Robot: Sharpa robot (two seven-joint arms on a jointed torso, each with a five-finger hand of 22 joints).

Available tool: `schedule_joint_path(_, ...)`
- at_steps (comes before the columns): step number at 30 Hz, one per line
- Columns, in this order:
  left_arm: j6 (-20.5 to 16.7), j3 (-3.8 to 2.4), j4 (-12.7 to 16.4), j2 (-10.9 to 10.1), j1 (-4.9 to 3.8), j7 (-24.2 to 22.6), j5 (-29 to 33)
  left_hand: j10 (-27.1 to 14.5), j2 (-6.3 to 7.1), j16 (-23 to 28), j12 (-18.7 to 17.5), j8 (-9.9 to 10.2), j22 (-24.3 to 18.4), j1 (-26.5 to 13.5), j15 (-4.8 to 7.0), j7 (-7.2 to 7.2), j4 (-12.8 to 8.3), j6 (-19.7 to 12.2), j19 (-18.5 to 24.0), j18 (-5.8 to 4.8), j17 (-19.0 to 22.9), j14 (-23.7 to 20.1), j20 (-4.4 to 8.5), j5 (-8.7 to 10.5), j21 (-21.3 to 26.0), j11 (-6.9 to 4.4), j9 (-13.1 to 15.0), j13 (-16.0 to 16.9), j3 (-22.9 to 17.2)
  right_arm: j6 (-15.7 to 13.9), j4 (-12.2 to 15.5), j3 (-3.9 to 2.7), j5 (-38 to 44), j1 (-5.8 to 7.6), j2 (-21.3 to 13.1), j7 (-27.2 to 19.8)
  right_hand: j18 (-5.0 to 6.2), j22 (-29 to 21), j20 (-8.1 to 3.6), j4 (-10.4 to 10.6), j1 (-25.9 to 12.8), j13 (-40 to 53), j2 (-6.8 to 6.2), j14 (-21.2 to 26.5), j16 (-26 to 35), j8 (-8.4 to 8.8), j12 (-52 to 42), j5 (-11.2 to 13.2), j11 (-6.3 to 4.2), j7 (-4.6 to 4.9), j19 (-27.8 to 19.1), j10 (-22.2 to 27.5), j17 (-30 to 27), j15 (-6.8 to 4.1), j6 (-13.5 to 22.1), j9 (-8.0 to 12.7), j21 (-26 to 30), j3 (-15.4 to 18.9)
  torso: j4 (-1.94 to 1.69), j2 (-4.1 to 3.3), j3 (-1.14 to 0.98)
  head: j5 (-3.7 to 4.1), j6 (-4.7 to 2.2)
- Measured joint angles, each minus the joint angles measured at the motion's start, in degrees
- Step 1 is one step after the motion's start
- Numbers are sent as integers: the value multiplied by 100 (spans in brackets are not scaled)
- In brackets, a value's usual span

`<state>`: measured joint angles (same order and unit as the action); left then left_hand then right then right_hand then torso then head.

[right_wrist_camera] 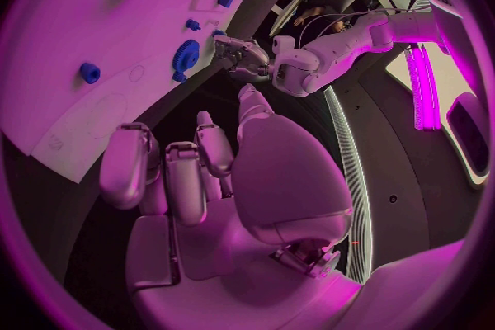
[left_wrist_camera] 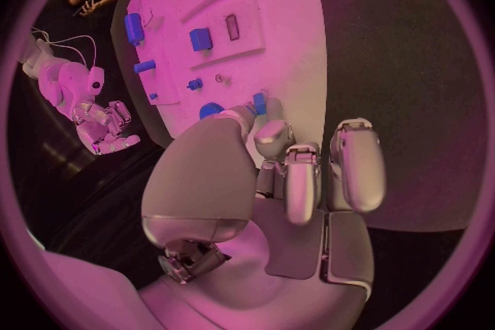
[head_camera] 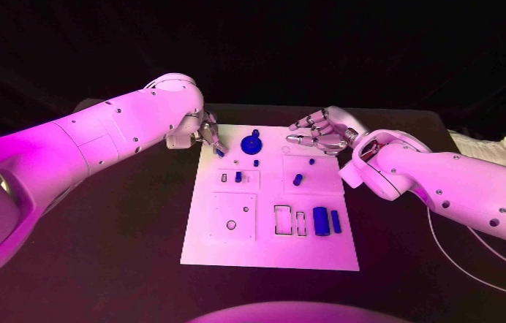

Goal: Assemble the parts on the task board

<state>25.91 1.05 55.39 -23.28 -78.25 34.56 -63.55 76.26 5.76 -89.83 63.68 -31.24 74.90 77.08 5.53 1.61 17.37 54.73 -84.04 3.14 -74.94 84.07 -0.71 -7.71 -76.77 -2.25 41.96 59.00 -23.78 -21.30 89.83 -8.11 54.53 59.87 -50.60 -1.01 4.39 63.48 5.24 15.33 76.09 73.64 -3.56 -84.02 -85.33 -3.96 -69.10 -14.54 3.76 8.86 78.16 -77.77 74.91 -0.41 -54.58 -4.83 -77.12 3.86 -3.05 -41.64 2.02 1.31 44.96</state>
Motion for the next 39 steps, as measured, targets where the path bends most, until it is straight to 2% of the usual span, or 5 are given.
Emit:
schedule_joint_path(4, -1, 0, 45, -21, 0, -1, 23, 12, 108, 0, 0, -22, 5, -107, 0, 1, -35, 0, 0, 1, 0, 0, 0, 0, 0, 12, 45, 6, -160, 4, -4, 0, 0, 0, 3, -1, 0, 0, 0, -2, 1, 0, 1, 0, 0, 0, 0, 0, 0, 0, 0, 0, 0, 0, 0, 0, 0, 2, -2, 0, -2, 1, 10)
schedule_joint_path(12, -105, -2, 357, -227, 0, -37, 53, 62, 147, 0, 45, -22, 5, -146, 0, 11, -173, -9, 0, 1, 1, 0, 0, 29, 0, 20, 72, 78, -312, 14, -16, 0, -2, -1, 13, -3, 0, 0, 0, -16, 23, 2, 23, 0, 0, 0, 0, 0, 0, 0, 0, 0, -1, 0, 0, 0, 0, 16, -7, 5, -8, -10, 22)
schedule_joint_path(22, -607, -4, 1385, -801, 8, -126, -44, 115, 303, 0, 122, -22, 4, -155, 0, 13, -238, -8, 0, 0, 1, 0, 0, 36, 0, 9, 98, 154, -408, 22, -30, 1, -12, -6, 7, -5, 0, 0, 0, -16, 7, 4, 39, 0, 0, 0, 0, -22, 0, 0, 0, 0, -1, 0, 0, 0, 0, 16, -10, 10, -11, -35, 14)
schedule_joint_path(34, -1375, 12, 2260, -1268, 329, -186, -362, 165, 448, 0, 154, 1, 3, -180, -1, 23, -254, 69, 0, 0, 2, 0, -1, 51, -45, 0, 98, 184, -503, 23, -35, 1, -25, -25, -10, -8, 0, -9, 0, -16, 0, -1, 47, 0, 0, 0, 0, -22, 0, 0, 0, 0, -1, 0, 0, 0, 0, 15, -81, 61, -10, -12, 75)
schedule_joint_path(39, -1478, 13, 2379, -1292, 381, -183, -470, 165, 454, 0, 154, 2, 3, -187, -1, 30, -263, 77, 0, 0, 2, 0, -1, 52, -45, 0, 95, 193, -512, 23, 2, 1, -25, -44, 1, -11, 0, -14, 0, -16, 0, -1, 47, 0, 0, 0, 0, -22, 0, 0, 0, 0, 4, 0, 0, -1, 0, 15, -93, 72, -4, -26, 90)
